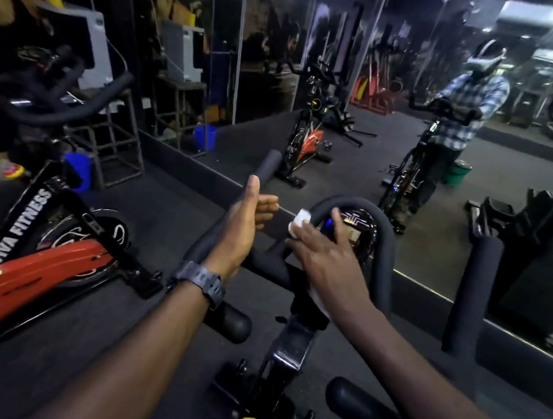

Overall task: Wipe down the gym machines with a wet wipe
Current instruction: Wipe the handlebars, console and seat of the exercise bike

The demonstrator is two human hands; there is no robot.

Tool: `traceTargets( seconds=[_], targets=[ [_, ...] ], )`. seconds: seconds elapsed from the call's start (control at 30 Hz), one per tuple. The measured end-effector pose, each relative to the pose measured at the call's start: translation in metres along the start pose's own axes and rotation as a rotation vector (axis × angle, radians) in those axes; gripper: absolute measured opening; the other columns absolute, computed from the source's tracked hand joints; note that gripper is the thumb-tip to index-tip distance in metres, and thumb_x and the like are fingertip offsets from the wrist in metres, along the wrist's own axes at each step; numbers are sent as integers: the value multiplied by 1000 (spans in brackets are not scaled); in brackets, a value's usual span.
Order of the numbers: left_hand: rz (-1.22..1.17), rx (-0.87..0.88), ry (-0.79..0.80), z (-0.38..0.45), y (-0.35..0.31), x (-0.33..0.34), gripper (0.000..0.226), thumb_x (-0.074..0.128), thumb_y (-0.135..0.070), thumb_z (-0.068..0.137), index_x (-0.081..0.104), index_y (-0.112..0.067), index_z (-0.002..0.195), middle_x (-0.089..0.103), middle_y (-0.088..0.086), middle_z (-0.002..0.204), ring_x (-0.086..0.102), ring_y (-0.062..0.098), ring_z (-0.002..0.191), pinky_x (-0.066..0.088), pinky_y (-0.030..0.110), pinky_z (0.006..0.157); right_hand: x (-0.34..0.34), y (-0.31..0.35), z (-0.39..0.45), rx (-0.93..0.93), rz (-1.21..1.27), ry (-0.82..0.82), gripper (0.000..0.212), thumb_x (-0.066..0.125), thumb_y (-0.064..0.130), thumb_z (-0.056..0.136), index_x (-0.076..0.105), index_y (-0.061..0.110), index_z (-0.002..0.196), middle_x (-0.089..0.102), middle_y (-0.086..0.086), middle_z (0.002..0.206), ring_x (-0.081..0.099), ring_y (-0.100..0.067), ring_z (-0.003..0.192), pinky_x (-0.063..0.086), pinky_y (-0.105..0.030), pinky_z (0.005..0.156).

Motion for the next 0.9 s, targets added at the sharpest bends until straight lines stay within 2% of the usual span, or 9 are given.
traceTargets(
  seconds=[0.1,0.2,0.3,0.37,0.5,0.63,0.73,0.83,0.9],
  targets=[
    [98,1,32,-1,16,-21,85,25,-83,85,71,-18,115,73,0,114,66,12,109,46,29,96,17,33,12,-64,156,129,53,40,-1,75,64,5,122,60,-15,132,55,-28,127,10,-39,121],
    [127,52,33,-9,37,-38,82,29,-94,73,69,-33,111,71,-8,120,63,8,118,47,29,101,35,69,26,-138,203,170,63,22,6,77,56,-4,130,57,-22,132,53,-36,127,27,-44,117],
    [1,78,-122,-10,42,-51,80,33,-96,72,69,-33,106,72,-7,118,64,7,115,47,32,104,42,88,45,-142,252,275,60,31,4,89,30,-5,148,31,-25,154,30,-37,143,11,-41,122],
    [-73,64,-201,-9,40,-59,75,32,-88,77,70,-30,104,73,-3,115,66,10,112,47,36,106,41,88,52,-141,284,302,64,43,12,94,20,-1,153,25,-21,158,26,-33,146,12,-38,121],
    [-97,49,-178,-12,40,-59,73,33,-84,77,70,-27,104,74,1,113,67,13,112,46,39,109,37,62,31,-188,190,292,71,43,28,82,39,-5,145,46,-25,145,47,-36,132,35,-43,113],
    [-74,58,-181,-11,39,-58,78,31,-87,78,70,-26,106,76,1,108,68,11,109,46,42,108,17,44,12,-189,181,236,68,74,6,68,56,1,133,58,-17,134,59,-33,120,54,-41,91],
    [-100,63,-174,-10,40,-59,76,28,-84,80,70,-26,105,76,2,108,68,13,110,47,41,108,5,40,36,-65,265,289,48,75,10,74,55,17,117,58,-2,113,61,-27,104,54,-40,70],
    [-136,59,-191,-8,40,-61,79,30,-87,79,71,-24,106,75,2,112,67,16,112,47,42,108,21,52,82,-7,382,304,42,83,20,68,57,14,101,60,-6,99,62,-27,92,50,-39,70],
    [-143,60,-211,-7,42,-63,85,31,-90,77,71,-22,108,74,3,111,69,16,109,49,42,106,34,64,102,38,471,217,23,72,19,80,61,14,101,63,-8,98,65,-31,92,52,-41,72]
  ],
)
Point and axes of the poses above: each hand's wrist, its own z-axis towards the middle knuckle, its own x-axis out of the palm, y = z × x, the point moved 3 cm from there along z, towards the middle knuckle
